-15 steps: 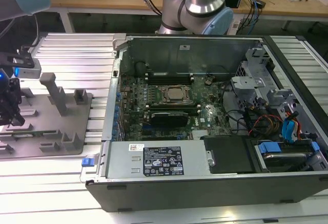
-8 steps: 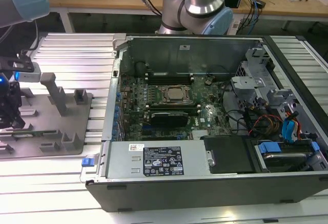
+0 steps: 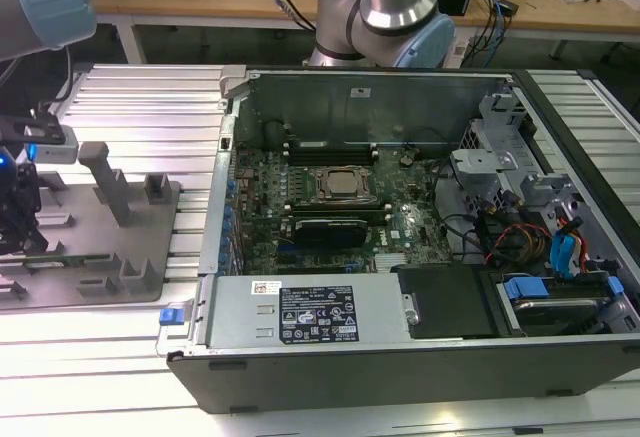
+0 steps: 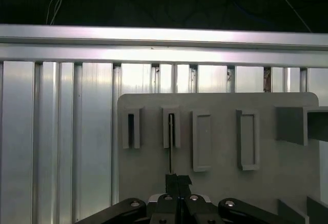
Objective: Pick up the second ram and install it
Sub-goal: 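Pick up the second ram and move it above second insertion slot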
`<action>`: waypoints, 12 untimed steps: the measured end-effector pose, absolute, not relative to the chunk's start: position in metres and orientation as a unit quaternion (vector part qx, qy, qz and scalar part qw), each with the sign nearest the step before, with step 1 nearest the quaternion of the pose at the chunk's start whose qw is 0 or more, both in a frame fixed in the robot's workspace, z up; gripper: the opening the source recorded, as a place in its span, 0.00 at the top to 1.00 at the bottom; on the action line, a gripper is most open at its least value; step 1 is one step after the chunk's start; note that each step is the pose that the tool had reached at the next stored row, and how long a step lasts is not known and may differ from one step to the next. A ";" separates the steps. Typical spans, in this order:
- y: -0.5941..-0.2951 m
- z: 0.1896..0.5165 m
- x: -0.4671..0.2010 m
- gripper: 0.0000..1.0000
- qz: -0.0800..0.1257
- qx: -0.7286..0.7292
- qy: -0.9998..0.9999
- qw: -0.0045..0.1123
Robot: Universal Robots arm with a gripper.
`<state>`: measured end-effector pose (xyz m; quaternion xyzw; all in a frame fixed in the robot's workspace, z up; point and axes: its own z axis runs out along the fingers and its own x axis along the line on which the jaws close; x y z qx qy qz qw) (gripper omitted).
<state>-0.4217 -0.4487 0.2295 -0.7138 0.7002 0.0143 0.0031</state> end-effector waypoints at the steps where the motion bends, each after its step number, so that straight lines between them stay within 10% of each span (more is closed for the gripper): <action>1: -0.449 0.230 -0.422 0.92 0.014 -0.714 0.700 0.003; 4: -0.449 0.230 -0.422 0.91 0.014 -0.714 0.700 0.003; 7: -0.449 0.229 -0.422 0.66 0.014 -0.714 0.700 0.003; 12: -0.449 0.217 -0.422 0.66 0.013 -0.727 0.686 0.001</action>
